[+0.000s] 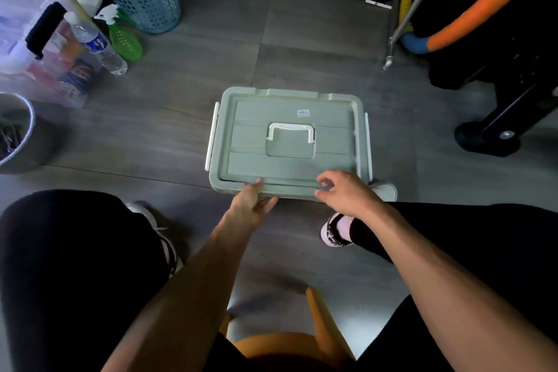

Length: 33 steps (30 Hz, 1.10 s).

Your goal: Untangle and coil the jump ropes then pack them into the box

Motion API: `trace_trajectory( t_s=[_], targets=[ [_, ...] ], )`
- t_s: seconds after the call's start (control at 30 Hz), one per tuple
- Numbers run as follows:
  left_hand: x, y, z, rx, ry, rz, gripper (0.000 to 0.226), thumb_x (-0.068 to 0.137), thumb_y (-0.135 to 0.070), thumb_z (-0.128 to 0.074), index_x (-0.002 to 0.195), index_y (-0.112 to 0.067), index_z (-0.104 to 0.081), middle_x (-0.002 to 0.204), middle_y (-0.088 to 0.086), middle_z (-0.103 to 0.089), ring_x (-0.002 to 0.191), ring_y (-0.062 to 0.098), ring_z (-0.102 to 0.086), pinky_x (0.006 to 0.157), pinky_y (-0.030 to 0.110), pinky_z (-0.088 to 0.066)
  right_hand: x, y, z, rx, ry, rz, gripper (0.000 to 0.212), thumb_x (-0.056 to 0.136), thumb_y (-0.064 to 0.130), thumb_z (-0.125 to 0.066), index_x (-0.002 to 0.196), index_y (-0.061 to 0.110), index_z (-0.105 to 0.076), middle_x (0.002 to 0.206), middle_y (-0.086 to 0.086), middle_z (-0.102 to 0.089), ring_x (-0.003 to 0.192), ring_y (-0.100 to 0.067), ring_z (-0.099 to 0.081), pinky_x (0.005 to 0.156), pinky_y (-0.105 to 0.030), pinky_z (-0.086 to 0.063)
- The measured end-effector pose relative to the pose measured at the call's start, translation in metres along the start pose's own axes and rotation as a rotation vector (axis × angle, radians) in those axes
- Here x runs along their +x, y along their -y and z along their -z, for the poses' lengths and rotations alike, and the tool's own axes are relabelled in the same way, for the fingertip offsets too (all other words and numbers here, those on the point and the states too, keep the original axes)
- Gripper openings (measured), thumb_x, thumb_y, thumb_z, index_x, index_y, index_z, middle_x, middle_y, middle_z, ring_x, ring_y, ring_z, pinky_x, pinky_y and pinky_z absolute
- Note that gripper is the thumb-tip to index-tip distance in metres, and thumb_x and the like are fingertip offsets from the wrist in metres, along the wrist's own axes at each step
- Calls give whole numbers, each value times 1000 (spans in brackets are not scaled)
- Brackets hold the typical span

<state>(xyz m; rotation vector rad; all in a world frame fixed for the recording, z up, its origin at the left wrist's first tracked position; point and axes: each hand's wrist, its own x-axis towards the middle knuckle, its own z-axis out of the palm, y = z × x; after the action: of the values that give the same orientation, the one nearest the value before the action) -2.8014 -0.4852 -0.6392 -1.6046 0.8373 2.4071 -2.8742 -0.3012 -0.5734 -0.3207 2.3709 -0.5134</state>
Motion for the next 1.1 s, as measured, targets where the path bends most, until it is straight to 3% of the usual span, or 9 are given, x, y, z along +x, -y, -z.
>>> trace_trajectory(
  t_s=[0.13,0.27,0.4,0.6,0.7,0.83,0.93,1.03,1.1],
  targets=[
    [7,7,-37,-20,-14,-17,12,98,-17,-55,107,-9,-58,101,14,-65,102,29,-61,89,39,-53,-5,-22,27,48,-34,-2,32,88,32,-64,119,22,-64,110,4,-67,100,-15,-63,87,-26,-47],
    [30,1,-81,50,15,0,12,95,-21,-59,100,-11,-60,132,15,-55,114,30,-60,80,32,-56,6,-37,62,80,-70,33,32,89,30,-64,119,20,-64,108,4,-67,100,-14,-64,89,-25,-49],
    [52,-21,-126,65,30,-29,38,94,-19,-59,131,-10,-55,140,15,-50,121,31,-56,94,33,-52,31,-48,107,31,-120,75,29,88,26,-62,117,20,-65,106,3,-69,95,-17,-66,88,-30,-52],
    [84,-44,-197,88,3,-130,45,94,-24,-61,135,-11,-50,126,17,-56,105,29,-63,92,31,-53,73,-66,156,82,-198,33,26,88,29,-61,113,25,-65,103,11,-68,95,-14,-63,85,-29,-50],
    [98,-51,-226,81,-8,-145,39,94,-22,-62,130,-8,-53,115,16,-59,110,32,-63,94,34,-52,92,-70,166,269,-252,-3,21,88,28,-62,108,24,-67,102,9,-68,86,-15,-66,72,-24,-48],
    [108,-64,-262,70,13,-193,29,95,-19,-61,121,-9,-54,89,11,-62,97,29,-65,88,32,-55,104,-74,173,507,-257,-26,11,85,27,-66,96,27,-65,99,4,-72,84,-16,-69,63,-23,-47],
    [115,-68,-280,67,87,-231,27,98,-14,-56,123,-3,-53,106,10,-62,106,25,-62,92,31,-52,103,-79,178,555,-265,-31,8,86,26,-66,95,25,-65,95,4,-72,80,-13,-68,56,-20,-43],
    [108,-64,-286,113,170,-225,7,97,-4,-55,98,-8,-60,112,11,-58,107,22,-59,102,34,-47,102,-87,177,553,-262,-62,10,87,26,-65,97,24,-66,92,6,-71,70,-10,-64,53,-19,-42],
    [101,-60,-280,173,160,-225,6,95,-2,-55,95,-6,-60,115,15,-56,103,26,-60,92,35,-53,101,-86,176,551,-266,-73,11,86,25,-65,98,23,-66,94,4,-71,74,-13,-67,55,-20,-45]
  ],
)
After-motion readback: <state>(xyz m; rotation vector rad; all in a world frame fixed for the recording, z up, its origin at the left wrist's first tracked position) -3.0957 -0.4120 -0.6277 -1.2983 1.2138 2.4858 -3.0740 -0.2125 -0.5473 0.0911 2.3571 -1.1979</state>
